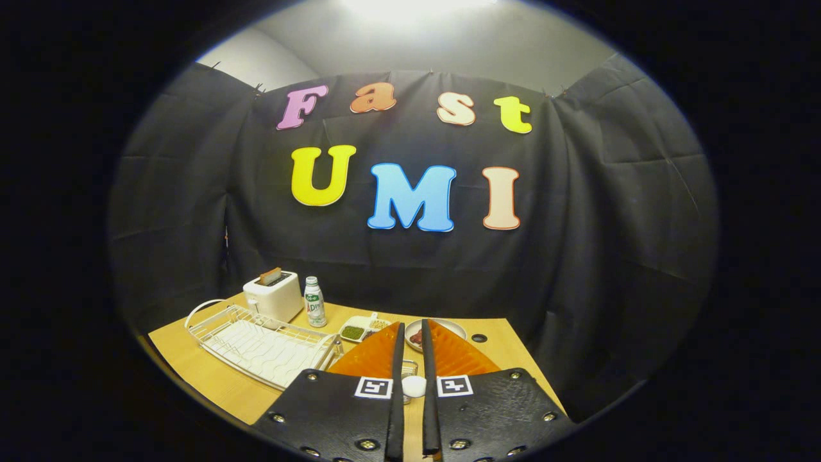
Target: Take the plate from the dish rack, then take the spoon from the basket and place it into the plate.
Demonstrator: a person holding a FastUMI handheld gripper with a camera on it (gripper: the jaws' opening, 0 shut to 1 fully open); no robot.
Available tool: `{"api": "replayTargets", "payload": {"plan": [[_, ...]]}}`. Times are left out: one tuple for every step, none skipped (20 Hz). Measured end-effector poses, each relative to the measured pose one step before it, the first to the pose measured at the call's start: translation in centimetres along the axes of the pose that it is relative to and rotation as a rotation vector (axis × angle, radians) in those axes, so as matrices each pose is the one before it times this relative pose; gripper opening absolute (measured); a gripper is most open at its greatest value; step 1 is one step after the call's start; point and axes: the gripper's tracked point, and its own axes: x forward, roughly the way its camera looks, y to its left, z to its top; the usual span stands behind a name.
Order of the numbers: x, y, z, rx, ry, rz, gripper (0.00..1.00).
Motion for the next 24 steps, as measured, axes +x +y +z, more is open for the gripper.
{"api": "replayTargets", "payload": {"plan": [[0.05, 0.521, -0.55, 0.00204, 0.01478, 0.01077, 0.11], [0.095, 0.697, -0.759, 0.00609, 0.02121, 0.01649, 0.11], [0.237, 0.782, -0.874, 0.00871, 0.02659, 0.01752, 0.11], [0.212, 0.73, -1.058, 0.0107, 0.03372, 0.01913, 0.11], [0.314, 0.756, -1.172, 0.01061, 0.03543, 0.02009, 0.11], [0.373, 0.573, -1.258, 0.00841, 0.03855, 0.01469, 0.11], [0.543, 0.549, -1.392, 0.00637, 0.04317, 0.01305, 0.11], [0.515, 0.668, -1.122, 0.00406, 0.03622, 0.01671, 0.11], [0.631, 0.569, -0.744, -0.00305, 0.02754, 0.01475, 0.11], [0.623, 0.596, -0.698, -0.00985, 0.02262, 0.01474, 0.11], [0.64, 0.659, -0.818, -0.013, 0.02538, 0.01589, 0.11], [0.56, 0.784, -0.648, -0.01066, 0.02789, 0.01704, 0.11], [0.666, 0.667, -0.54, -0.00655, 0.02017, 0.01429, 0.11], [0.45, 0.657, -0.298, -0.00545, 0.01539, 0.01382, 0.11], [0.292, 0.772, -0.276, -0.00545, 0.0101, 0.01543, 0.11], [0.303, 0.795, -0.125, -0.00672, 0.00576, 0.01637, 0.11], [0.302, 0.677, -0.031, -0.01049, 0.00581, 0.01441, 0.11], [0.228, 0.544, -0.088, -0.01145, 0.00673, 0.01077, 0.11], [0.242, 0.617, -0.162, -0.01019, 0.00423, 0.0118, 0.11], [0.248, 0.5, -0.015, -0.00708, 0.00438, 0.00848, 0.11], [0.278, 0.48, -0.259, -0.00406, 0.00668, 0.01113, 0.11], [0.201, 0.38, -0.151, -0.00289, 0.00852, 0.0078, 0.11], [0.11, 0.266, -0.196, -0.00323, 0.00781, 0.00329, 0.11], [0.077, 0.269, -0.064, -0.00141, 0.00578, 0.00652, 0.11]]}}
